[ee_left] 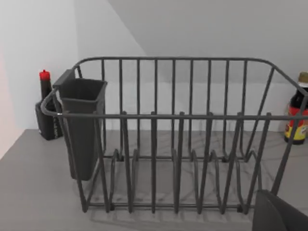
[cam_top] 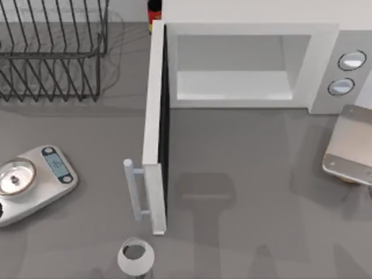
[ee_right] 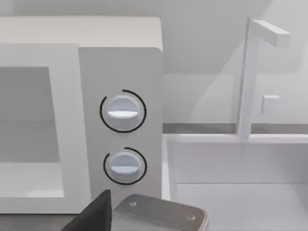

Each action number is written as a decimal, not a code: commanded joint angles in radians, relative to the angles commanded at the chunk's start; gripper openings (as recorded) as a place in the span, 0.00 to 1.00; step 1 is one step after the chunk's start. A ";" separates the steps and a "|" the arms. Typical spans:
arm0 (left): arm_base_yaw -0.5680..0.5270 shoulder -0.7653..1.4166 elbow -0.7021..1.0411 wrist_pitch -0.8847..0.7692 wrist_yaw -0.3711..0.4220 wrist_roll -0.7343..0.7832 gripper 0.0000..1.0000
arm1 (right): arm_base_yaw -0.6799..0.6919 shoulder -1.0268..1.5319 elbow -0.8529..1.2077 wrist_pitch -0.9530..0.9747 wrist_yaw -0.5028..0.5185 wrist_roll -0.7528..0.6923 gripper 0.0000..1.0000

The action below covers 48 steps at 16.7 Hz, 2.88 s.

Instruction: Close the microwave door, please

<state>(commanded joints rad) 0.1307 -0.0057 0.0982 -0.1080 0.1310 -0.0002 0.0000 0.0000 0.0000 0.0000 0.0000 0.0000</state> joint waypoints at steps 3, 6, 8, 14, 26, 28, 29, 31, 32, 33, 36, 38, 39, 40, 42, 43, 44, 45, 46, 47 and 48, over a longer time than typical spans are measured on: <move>-0.029 0.014 0.012 0.001 -0.029 0.000 0.00 | 0.000 0.000 0.000 0.000 0.000 0.000 1.00; -0.021 0.012 0.006 0.005 -0.022 -0.001 0.00 | 0.000 0.000 0.000 0.000 0.000 0.000 1.00; 0.008 0.030 -0.009 0.039 0.008 0.000 0.00 | 0.000 0.000 0.000 0.000 0.000 0.000 1.00; 0.046 0.057 -0.040 0.101 0.047 0.001 0.00 | 0.000 0.000 0.000 0.000 0.000 0.000 1.00; -0.372 0.706 0.304 -0.228 -0.293 -0.198 0.00 | 0.000 0.000 0.000 0.000 0.000 0.000 1.00; -0.477 0.861 0.415 -0.300 -0.365 -0.259 0.00 | 0.000 0.000 0.000 0.000 0.000 0.000 1.00; -0.526 0.922 0.468 -0.334 -0.399 -0.290 0.00 | 0.000 0.000 0.000 0.000 0.000 0.000 1.00; -0.614 1.016 0.567 -0.392 -0.456 -0.348 0.00 | 0.000 0.000 0.000 0.000 0.000 0.000 1.00; -0.650 1.046 0.609 -0.416 -0.479 -0.372 0.00 | 0.000 0.000 0.000 0.000 0.000 0.000 1.00; -0.681 1.067 0.644 -0.435 -0.498 -0.393 0.00 | 0.000 0.000 0.000 0.000 0.000 0.000 1.00; -0.719 1.091 0.685 -0.459 -0.521 -0.421 0.00 | 0.000 0.000 0.000 0.000 0.000 0.000 1.00; -0.719 1.091 0.685 -0.459 -0.521 -0.421 0.00 | 0.000 0.000 0.000 0.000 0.000 0.000 1.00; -0.716 1.086 0.683 -0.457 -0.518 -0.420 0.00 | 0.000 0.000 0.000 0.000 0.000 0.000 1.00; -0.716 1.088 0.680 -0.454 -0.518 -0.420 0.00 | 0.000 0.000 0.000 0.000 0.000 0.000 1.00; -0.716 1.102 0.652 -0.419 -0.518 -0.420 0.00 | 0.000 0.000 0.000 0.000 0.000 0.000 1.00; -0.717 1.115 0.628 -0.386 -0.519 -0.420 0.00 | 0.000 0.000 0.000 0.000 0.000 0.000 1.00; -0.717 1.130 0.599 -0.342 -0.519 -0.420 0.00 | 0.000 0.000 0.000 0.000 0.000 0.000 1.00; -0.718 1.146 0.566 -0.288 -0.519 -0.420 0.00 | 0.000 0.000 0.000 0.000 0.000 0.000 1.00; -0.718 1.163 0.531 -0.226 -0.519 -0.419 0.00 | 0.000 0.000 0.000 0.000 0.000 0.000 1.00; -0.717 1.180 0.494 -0.163 -0.519 -0.418 0.00 | 0.000 0.000 0.000 0.000 0.000 0.000 1.00; -0.717 1.196 0.457 -0.105 -0.519 -0.417 0.00 | 0.000 0.000 0.000 0.000 0.000 0.000 1.00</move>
<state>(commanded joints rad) -0.5862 1.1902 0.5552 -0.2131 -0.3879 -0.4176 0.0000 0.0000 0.0000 0.0000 0.0000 0.0000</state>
